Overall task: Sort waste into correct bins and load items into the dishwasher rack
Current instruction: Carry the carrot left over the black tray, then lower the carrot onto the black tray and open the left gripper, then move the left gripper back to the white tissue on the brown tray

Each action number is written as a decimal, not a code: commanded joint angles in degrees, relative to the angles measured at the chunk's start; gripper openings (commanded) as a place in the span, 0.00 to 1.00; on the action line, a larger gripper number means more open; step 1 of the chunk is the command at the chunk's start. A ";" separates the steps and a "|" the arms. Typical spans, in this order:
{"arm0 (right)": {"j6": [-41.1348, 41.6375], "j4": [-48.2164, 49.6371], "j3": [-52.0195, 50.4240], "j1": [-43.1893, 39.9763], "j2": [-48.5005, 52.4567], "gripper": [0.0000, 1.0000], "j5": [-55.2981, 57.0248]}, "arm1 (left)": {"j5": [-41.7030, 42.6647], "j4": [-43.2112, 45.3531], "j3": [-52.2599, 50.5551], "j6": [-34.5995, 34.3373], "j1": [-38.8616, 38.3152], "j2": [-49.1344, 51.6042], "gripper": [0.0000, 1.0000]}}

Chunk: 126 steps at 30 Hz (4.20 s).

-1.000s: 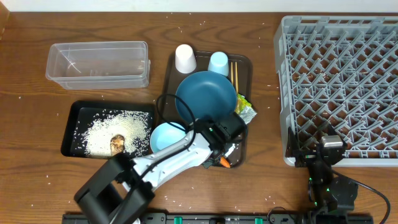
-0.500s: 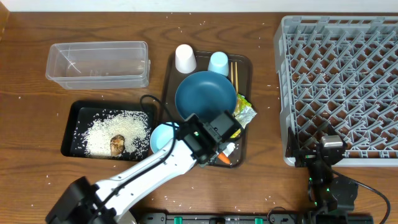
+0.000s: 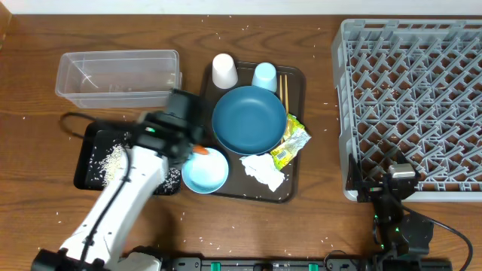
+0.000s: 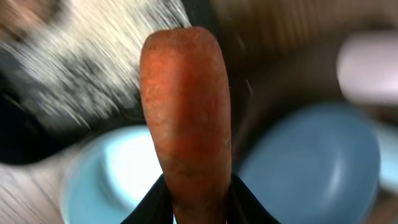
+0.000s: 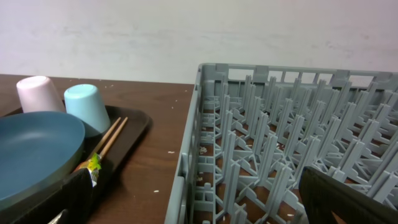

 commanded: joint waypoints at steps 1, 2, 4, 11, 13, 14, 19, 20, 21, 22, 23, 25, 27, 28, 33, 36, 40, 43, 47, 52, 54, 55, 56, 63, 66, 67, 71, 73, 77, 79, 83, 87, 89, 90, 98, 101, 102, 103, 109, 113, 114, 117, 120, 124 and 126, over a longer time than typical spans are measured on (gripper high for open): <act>-0.02 -0.13 -0.09 0.85 -0.09 0.99 0.17 | -1.49 -1.25 0.07 5.88 6.95 0.94 0.22; -0.02 -0.13 -0.09 0.85 -0.07 0.99 0.17 | -1.49 -1.27 0.07 7.10 8.85 1.51 0.22; -0.02 -0.15 -0.09 0.85 0.00 0.99 0.17 | -1.51 -1.25 0.07 8.24 11.69 2.84 0.22; -0.02 -0.15 -0.09 0.85 0.02 0.99 0.17 | -1.51 -1.18 0.07 8.94 18.64 8.41 0.22; -0.02 -0.15 -0.09 0.85 0.02 0.99 0.17 | -1.51 -1.16 0.07 9.84 19.78 9.55 0.23; -0.02 -0.15 -0.09 0.85 0.02 0.99 0.17 | -1.51 -1.18 0.07 10.32 20.33 10.10 0.36; -0.02 -0.15 -0.09 0.85 0.02 0.99 0.17 | -1.53 -1.18 0.07 12.46 21.64 11.43 0.42; -0.02 -0.15 -0.09 0.85 0.02 0.99 0.17 | -1.55 -1.18 0.07 12.52 21.75 11.43 0.42; -0.02 -0.15 -0.09 0.85 0.02 0.99 0.17 | -1.55 -1.18 0.07 12.52 21.79 11.41 0.42; -0.02 -0.15 -0.09 0.85 0.02 0.99 0.17 | -1.53 -1.18 0.07 12.52 21.79 11.41 0.42; -0.02 -0.15 -0.09 0.85 0.02 0.99 0.17 | -1.53 -1.18 0.07 12.52 21.79 11.41 0.42; -0.02 -0.15 -0.09 0.85 0.02 0.99 0.17 | -1.49 -1.27 0.07 12.52 21.79 11.39 0.42; -0.02 -0.15 -0.09 0.85 0.02 0.99 0.17 | -1.46 -1.64 0.09 13.00 21.79 11.34 0.42; -0.02 -0.15 -0.09 0.85 0.02 0.99 0.17 | -1.44 -1.66 0.09 14.16 21.79 11.15 0.42; -0.02 -0.15 -0.09 0.85 0.02 0.99 0.17 | 0.55 -1.70 0.09 20.85 21.79 8.26 0.34; -0.02 -0.15 -0.09 0.85 0.02 0.99 0.17 | 4.00 -2.16 0.09 22.84 21.77 4.98 0.34; -0.02 -0.15 -0.09 0.85 0.02 0.99 0.17 | 11.82 -4.39 0.09 23.02 21.75 -0.83 0.51; -0.02 -0.15 -0.09 0.85 0.02 0.99 0.17 | 19.58 -6.25 0.09 25.33 21.24 -4.33 0.74; -0.02 -0.15 -0.09 0.85 0.02 0.99 0.17 | 28.46 -6.58 0.09 33.90 17.75 -6.69 0.83; -0.02 -0.15 -0.09 0.85 0.02 0.99 0.17 | 31.56 -6.99 0.07 41.59 7.50 -6.29 0.83; -0.02 -0.15 -0.09 0.85 0.02 0.99 0.17 | 31.52 -6.32 0.07 42.12 3.02 -5.90 0.84; -0.02 -0.15 -0.09 0.85 0.02 0.99 0.17 | 31.10 -5.68 0.07 42.12 0.22 -5.66 0.84; -0.02 -0.15 -0.09 0.85 0.02 0.99 0.17 | 30.47 -5.05 0.07 42.10 -2.10 -5.40 0.85; -0.02 -0.15 -0.09 0.85 0.02 0.99 0.17 | 22.21 -0.72 0.07 41.97 -16.92 -3.85 0.95; -0.02 -0.15 -0.09 0.85 0.02 0.99 0.17 | 19.65 -0.72 0.07 41.16 -20.48 -2.78 0.95; -0.02 -0.15 -0.09 0.85 0.02 0.99 0.17 | 19.43 -0.72 0.07 40.94 -21.44 -2.36 0.95; -0.02 -0.15 -0.09 0.85 0.02 0.99 0.17 | 19.50 -0.44 0.07 40.63 -24.55 0.09 0.95; -0.02 -0.15 -0.09 0.85 0.02 0.99 0.17 | 19.50 0.35 0.07 37.83 -25.86 1.81 0.95; -0.02 -0.15 -0.09 0.85 0.02 0.99 0.17 | 19.47 3.34 0.07 27.54 -27.93 6.12 0.94; -0.02 -0.15 -0.09 0.85 0.02 0.99 0.17 | 19.47 5.38 0.07 23.34 -28.59 8.46 0.94; -0.02 -0.15 -0.09 0.85 0.02 0.99 0.17 | 19.47 9.57 0.07 13.86 -29.46 13.11 0.85; -0.02 -0.15 -0.09 0.85 0.02 0.99 0.17 | 19.47 12.96 0.07 6.19 -30.36 17.11 0.83; -0.02 -0.15 -0.09 0.85 0.02 0.99 0.17 | 19.45 14.25 0.07 3.13 -30.58 19.04 0.80; -0.02 -0.15 -0.09 0.85 0.02 0.99 0.17 | 19.45 14.78 0.07 1.40 -30.64 20.02 0.80; -0.02 -0.15 -0.09 0.85 0.02 0.99 0.17 | 15.80 17.84 0.07 -3.69 -30.64 23.93 0.80; -0.02 -0.15 -0.09 0.85 0.02 0.99 0.17 | 12.98 18.23 0.07 -4.72 -30.64 24.15 0.79; -0.02 -0.15 -0.09 0.85 0.02 0.99 0.17 | 12.59 18.40 0.07 -4.81 -30.64 24.15 0.76; -0.02 -0.15 -0.09 0.85 0.02 0.99 0.17 | 12.41 18.60 0.07 -4.81 -30.64 24.15 0.72; -0.02 -0.15 -0.09 0.85 0.02 0.99 0.17 | 8.46 18.58 0.07 -5.16 -30.69 24.17 0.64; -0.02 -0.15 -0.09 0.85 0.02 0.99 0.17 | 5.95 18.62 0.07 -5.42 -30.69 24.22 0.62; -0.02 -0.15 -0.09 0.85 0.02 0.99 0.17 | 5.70 18.60 0.07 -5.42 -30.69 24.22 0.60; -0.02 -0.15 -0.09 0.85 0.02 0.99 0.17 | 5.57 18.62 0.07 -5.46 -30.69 24.33 0.57; -0.02 -0.15 -0.09 0.85 0.02 0.99 0.17 | 5.57 18.60 0.07 -5.64 -30.69 24.50 0.50; -0.02 -0.15 -0.09 0.85 0.02 0.99 0.17 | 5.68 18.56 0.07 -5.62 -30.71 24.55 0.37; -0.02 -0.15 -0.09 0.85 0.02 0.99 0.17 | 6.12 18.47 0.07 -5.60 -30.75 24.55 0.31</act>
